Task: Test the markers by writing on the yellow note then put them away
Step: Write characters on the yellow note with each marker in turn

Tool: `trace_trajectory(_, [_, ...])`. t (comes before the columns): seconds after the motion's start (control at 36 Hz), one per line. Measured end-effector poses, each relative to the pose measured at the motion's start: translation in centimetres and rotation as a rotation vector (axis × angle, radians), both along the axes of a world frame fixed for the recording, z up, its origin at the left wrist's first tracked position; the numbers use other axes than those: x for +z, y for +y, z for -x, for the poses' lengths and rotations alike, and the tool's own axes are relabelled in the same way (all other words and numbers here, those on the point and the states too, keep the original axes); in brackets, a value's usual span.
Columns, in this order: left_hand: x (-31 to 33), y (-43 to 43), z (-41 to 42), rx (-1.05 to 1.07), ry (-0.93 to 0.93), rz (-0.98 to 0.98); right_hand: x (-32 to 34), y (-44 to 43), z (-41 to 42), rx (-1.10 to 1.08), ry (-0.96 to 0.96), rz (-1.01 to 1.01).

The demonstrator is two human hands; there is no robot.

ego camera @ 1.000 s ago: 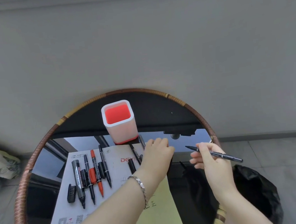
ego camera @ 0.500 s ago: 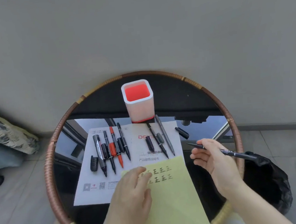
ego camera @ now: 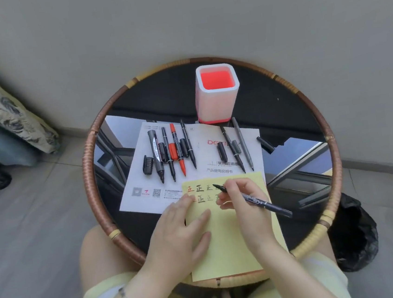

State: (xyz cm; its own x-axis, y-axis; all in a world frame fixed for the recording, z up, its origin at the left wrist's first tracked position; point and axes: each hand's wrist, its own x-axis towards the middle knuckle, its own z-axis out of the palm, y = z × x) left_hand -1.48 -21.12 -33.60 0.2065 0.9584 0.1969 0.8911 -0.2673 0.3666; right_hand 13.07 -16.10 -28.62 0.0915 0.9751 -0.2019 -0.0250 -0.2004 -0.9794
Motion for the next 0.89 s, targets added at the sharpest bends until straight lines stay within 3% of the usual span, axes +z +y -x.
trace_trajectory(0.47, [-0.1,-1.1,1.6,-0.008,-0.065,0.060,-3.3,0.1,2.8,-0.112,-0.218,-0.100])
trace_trajectory(0.89, [-0.2,-1.1,1.6,0.009,-0.029,0.051,-4.9,-0.5,4.1,-0.039,-0.382,-0.251])
